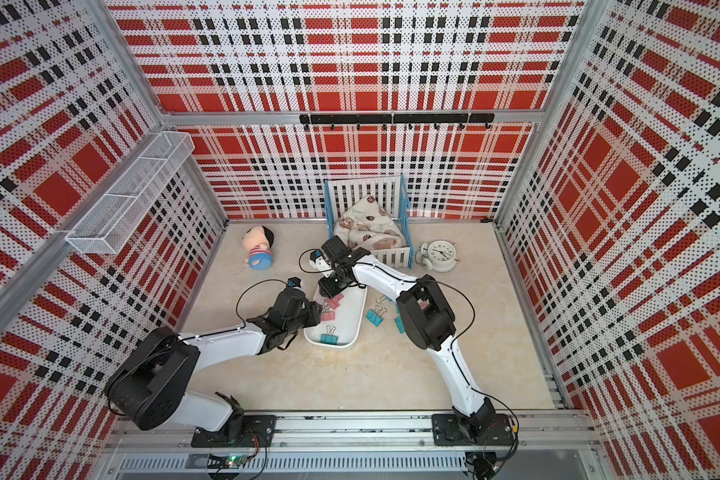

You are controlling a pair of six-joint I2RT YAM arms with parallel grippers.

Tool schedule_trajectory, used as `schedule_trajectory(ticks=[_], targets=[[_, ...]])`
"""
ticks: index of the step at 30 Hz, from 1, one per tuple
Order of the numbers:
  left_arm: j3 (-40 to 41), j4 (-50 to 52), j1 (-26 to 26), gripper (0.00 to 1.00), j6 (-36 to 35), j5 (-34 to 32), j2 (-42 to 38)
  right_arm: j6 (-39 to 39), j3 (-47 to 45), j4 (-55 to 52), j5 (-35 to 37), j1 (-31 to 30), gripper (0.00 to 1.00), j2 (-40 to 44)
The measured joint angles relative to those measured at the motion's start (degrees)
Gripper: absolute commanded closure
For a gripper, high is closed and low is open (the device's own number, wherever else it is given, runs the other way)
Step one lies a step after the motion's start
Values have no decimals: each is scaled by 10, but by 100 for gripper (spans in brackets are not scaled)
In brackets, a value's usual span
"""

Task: Take out the binder clips from the storage box
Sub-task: Pick up the binder clip from the storage box.

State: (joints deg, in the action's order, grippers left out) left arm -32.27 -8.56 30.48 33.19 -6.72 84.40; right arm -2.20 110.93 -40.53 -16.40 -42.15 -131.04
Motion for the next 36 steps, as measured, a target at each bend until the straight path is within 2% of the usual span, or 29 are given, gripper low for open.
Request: schedule_trajectory(ticks=[9, 21, 36], targets=[[0, 0, 0, 51, 0, 0, 0, 9, -4, -9, 28, -1, 81, 0], [0, 1, 2, 50, 0, 0, 1, 11, -17, 0, 69, -3, 96, 19], [0, 0, 2, 50, 0, 0, 2, 11, -45, -3, 91, -3, 100, 64]])
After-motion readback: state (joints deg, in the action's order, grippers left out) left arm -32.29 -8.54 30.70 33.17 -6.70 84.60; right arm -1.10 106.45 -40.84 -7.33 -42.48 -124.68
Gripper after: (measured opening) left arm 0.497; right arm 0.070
